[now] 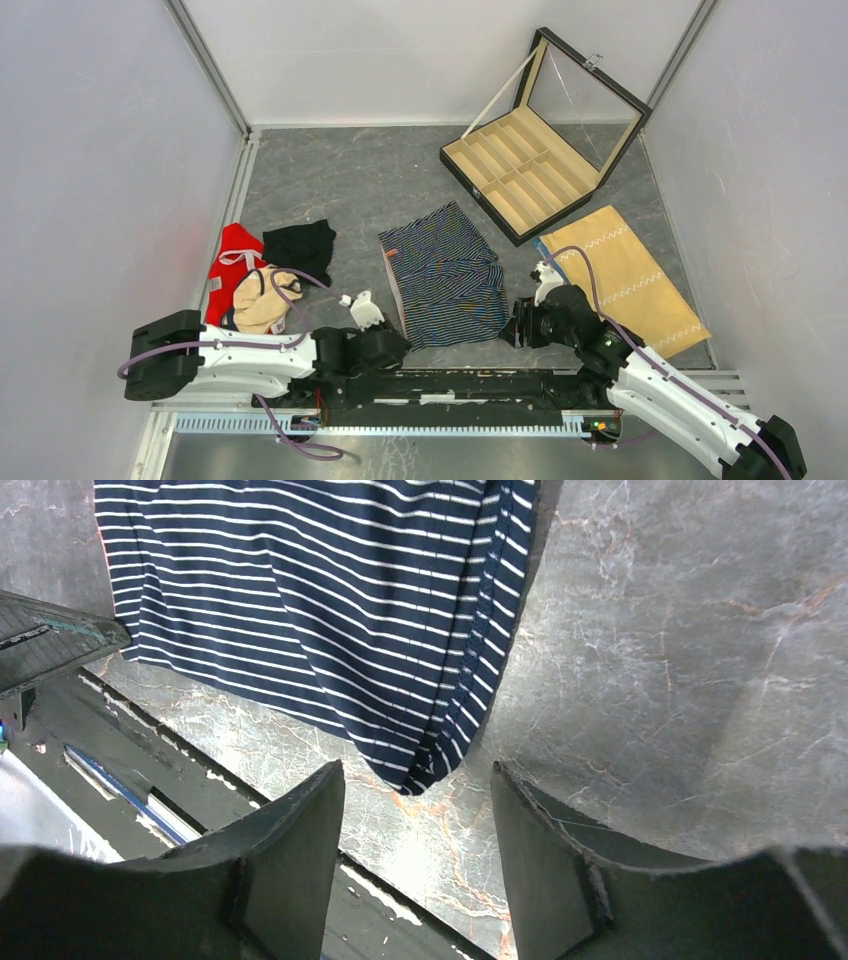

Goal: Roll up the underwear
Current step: Fold the underwear at the center of the board.

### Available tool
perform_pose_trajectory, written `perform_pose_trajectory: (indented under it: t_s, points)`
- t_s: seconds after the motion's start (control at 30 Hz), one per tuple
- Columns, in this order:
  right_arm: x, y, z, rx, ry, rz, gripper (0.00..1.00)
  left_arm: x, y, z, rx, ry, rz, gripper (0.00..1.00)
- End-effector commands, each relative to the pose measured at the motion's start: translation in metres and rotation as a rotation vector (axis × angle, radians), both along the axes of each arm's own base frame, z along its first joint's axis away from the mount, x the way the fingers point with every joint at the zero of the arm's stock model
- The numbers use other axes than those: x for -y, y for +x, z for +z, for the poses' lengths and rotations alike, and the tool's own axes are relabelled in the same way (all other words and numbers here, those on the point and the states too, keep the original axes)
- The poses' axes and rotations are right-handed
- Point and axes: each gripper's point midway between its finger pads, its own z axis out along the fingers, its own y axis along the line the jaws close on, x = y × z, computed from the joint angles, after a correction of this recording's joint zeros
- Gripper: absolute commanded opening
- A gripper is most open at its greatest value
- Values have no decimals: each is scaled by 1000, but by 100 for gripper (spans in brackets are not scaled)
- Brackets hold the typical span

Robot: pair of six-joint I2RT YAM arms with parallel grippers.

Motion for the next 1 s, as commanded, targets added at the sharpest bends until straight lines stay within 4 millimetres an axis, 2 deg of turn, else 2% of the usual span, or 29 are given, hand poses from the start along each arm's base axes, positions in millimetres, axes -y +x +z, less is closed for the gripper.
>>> perform_pose_trajectory:
  t_s: [0.0, 0.1, 0.27, 0.37, 0.7, 0.83, 0.97]
  points:
    - [-7, -5, -5, -36, 48, 1, 60, -38, -2, -23, -1, 159, 28, 2]
    - [-9, -7, -9, -53, 54, 8, 61, -38, -2, -21, -3, 166, 24, 10]
    - [-9, -8, -13, -59, 50, 16, 64, -31, -7, -17, -26, 141, 0, 45]
    - [-9, -7, -13, -55, 46, 14, 63, -28, -13, -18, -56, 137, -20, 53]
    - [-8, -6, -14, -51, 40, 9, 61, -25, -26, -34, -125, 140, -41, 55]
    - [-6, -5, -14, -45, 30, 6, 59, -27, -25, -39, -123, 140, -25, 51]
    - [-6, -4, -14, -41, 28, 0, 56, -33, -20, -41, -102, 129, 9, 42]
